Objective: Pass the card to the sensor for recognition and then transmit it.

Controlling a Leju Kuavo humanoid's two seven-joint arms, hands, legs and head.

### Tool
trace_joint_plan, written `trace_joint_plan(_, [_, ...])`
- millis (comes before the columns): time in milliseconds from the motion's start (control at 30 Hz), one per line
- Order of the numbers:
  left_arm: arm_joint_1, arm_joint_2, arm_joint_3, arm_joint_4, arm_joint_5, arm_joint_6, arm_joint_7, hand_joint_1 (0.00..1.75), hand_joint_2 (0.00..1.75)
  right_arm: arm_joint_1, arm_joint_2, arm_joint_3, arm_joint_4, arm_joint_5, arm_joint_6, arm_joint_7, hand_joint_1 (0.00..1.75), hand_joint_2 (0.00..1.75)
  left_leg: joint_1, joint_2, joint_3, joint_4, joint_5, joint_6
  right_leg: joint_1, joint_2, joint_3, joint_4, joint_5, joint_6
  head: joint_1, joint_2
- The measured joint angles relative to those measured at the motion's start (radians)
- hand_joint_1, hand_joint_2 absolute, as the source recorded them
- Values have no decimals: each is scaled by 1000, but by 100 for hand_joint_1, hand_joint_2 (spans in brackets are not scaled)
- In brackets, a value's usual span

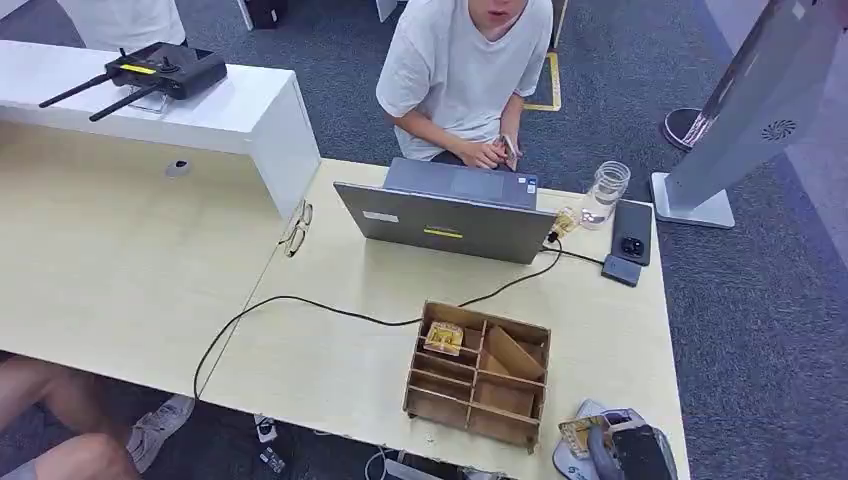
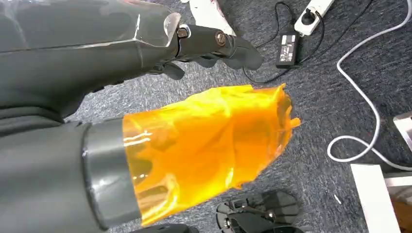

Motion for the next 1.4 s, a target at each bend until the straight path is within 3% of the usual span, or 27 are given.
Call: trace_joint_plan(1400, [0, -7, 8, 0, 3, 1, 0, 0, 0, -15, 58, -50, 64, 106, -2, 40, 175, 175, 0, 0, 0, 0, 0, 0, 0, 0, 0, 0, 0, 0, 0, 0])
